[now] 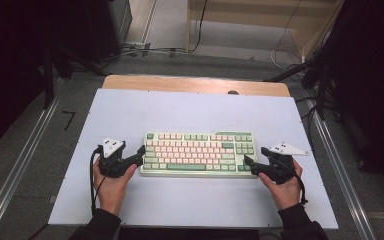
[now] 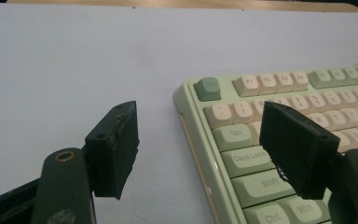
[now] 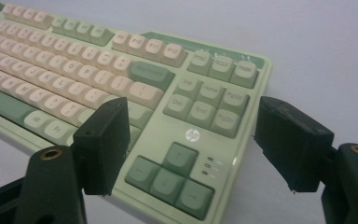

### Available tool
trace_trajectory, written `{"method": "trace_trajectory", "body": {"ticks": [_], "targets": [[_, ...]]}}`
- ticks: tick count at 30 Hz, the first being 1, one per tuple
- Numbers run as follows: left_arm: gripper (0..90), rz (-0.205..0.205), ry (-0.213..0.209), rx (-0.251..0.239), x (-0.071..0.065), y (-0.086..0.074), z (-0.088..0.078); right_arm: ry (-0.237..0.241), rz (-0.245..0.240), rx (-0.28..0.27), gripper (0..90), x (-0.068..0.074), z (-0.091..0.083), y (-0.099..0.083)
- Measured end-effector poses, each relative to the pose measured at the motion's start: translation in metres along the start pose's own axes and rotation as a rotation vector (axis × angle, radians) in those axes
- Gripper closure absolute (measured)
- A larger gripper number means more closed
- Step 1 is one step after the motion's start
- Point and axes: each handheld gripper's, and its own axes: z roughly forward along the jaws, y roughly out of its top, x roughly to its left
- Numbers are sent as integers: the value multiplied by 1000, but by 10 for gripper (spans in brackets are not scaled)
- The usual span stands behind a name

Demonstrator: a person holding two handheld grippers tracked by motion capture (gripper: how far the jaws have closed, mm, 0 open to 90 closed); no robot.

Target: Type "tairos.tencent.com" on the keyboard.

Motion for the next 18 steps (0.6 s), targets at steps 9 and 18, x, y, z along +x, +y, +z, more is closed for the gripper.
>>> {"method": "trace_trajectory", "body": {"ticks": [9,18], "targets": [[423,34,-26,6,-8,4,6,44,-35,-3,317,16,15,12],[566,67,-38,2,-14,9,13,80,-55,-29,454,25,24,20]]}}
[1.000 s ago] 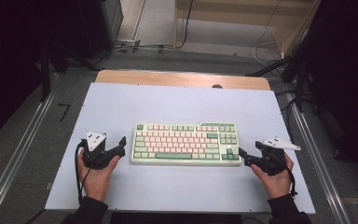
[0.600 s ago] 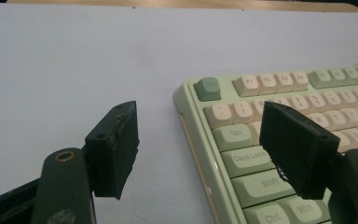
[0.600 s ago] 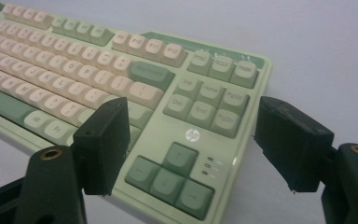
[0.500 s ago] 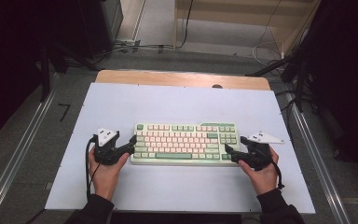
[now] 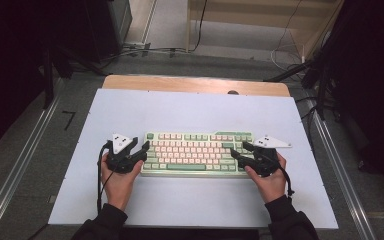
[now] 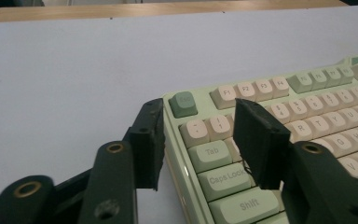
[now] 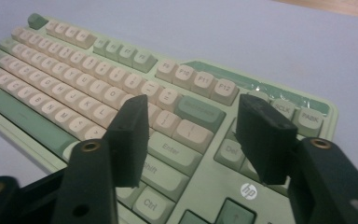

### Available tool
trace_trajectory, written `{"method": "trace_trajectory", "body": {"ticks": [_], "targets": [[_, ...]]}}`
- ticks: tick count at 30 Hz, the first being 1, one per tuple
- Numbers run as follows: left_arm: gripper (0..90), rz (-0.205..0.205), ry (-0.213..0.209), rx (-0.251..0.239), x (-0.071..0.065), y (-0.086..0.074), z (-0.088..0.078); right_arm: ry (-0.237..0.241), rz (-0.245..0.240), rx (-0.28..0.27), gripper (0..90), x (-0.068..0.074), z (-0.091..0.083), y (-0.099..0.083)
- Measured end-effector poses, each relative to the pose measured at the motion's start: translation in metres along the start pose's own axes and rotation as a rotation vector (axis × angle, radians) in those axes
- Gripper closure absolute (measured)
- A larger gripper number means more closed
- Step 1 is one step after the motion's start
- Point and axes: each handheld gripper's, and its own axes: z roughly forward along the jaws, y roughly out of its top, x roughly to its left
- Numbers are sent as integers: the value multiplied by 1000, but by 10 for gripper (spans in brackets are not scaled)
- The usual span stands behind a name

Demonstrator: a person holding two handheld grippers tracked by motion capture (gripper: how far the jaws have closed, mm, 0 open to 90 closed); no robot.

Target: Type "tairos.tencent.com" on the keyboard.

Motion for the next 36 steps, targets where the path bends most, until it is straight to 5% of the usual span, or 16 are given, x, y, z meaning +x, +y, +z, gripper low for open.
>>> {"method": "trace_trajectory", "body": {"ticks": [12,25,31,36], "targets": [[900,54,-38,32,-6,5,7,18,-26,-35,870,10,9,8],[900,70,-80,-5,-8,7,8,108,-23,-46,882,14,14,13],[900,78,-88,28,-10,6,12,80,-68,-44,882,19,19,12],[900,73,-104,41,-10,6,14,75,-44,-49,882,15,21,11]]}}
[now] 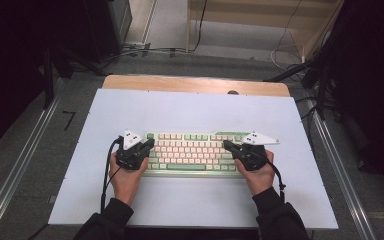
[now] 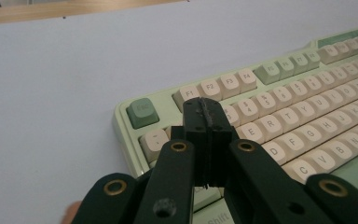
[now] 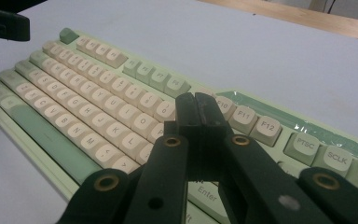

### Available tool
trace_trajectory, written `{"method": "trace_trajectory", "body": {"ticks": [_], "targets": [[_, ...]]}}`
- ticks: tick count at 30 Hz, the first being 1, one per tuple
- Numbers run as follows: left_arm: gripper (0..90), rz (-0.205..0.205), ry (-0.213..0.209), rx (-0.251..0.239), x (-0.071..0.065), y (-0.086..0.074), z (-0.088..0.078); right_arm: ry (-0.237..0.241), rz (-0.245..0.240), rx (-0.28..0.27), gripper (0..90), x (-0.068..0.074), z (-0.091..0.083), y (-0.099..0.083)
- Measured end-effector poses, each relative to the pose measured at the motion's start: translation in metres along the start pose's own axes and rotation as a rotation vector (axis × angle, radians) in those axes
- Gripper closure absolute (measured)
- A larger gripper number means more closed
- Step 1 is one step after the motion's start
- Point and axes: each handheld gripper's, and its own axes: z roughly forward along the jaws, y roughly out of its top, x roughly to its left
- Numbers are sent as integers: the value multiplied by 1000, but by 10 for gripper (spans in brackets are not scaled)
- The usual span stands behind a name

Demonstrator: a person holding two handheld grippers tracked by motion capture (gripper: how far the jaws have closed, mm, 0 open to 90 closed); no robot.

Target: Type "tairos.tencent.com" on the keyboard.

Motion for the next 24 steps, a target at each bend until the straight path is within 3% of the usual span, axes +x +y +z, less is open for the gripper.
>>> {"method": "trace_trajectory", "body": {"ticks": [2,8,15,24], "targets": [[900,1,-2,-2,0,0,0,40,22,19,884,-1,2,0],[900,5,-28,10,-4,1,4,68,12,59,884,1,7,-1],[900,17,-68,22,-12,3,10,60,-3,69,884,4,10,0],[900,31,-79,21,-19,6,18,58,-4,70,884,6,13,1]]}}
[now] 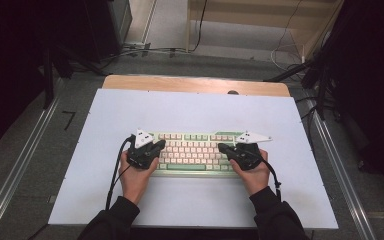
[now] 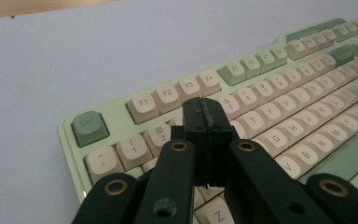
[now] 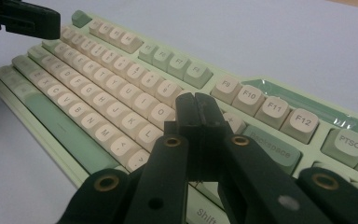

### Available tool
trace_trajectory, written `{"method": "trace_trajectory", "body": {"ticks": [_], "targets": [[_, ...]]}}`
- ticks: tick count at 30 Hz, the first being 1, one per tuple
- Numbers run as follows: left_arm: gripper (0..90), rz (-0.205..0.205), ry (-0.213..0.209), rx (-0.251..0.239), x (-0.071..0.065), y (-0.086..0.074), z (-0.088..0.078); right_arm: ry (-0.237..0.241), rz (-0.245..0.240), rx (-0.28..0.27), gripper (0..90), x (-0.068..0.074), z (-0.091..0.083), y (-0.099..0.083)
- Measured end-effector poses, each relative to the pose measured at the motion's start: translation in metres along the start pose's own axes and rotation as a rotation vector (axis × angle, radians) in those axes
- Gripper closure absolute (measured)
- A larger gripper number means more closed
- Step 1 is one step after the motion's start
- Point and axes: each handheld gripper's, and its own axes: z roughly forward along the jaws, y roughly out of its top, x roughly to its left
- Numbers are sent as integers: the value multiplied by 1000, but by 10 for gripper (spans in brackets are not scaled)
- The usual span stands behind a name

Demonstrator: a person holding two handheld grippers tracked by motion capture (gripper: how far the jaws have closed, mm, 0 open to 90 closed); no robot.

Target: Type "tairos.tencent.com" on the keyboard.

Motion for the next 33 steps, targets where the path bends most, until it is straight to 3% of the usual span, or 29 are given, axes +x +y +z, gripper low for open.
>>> {"method": "trace_trajectory", "body": {"ticks": [3,15,33], "targets": [[900,1,0,-1,-1,1,1,2,-3,7,884,1,1,0],[900,4,-70,18,-12,6,13,5,0,6,884,0,3,1],[900,14,-114,39,-23,8,27,7,-4,5,884,0,3,1]]}}
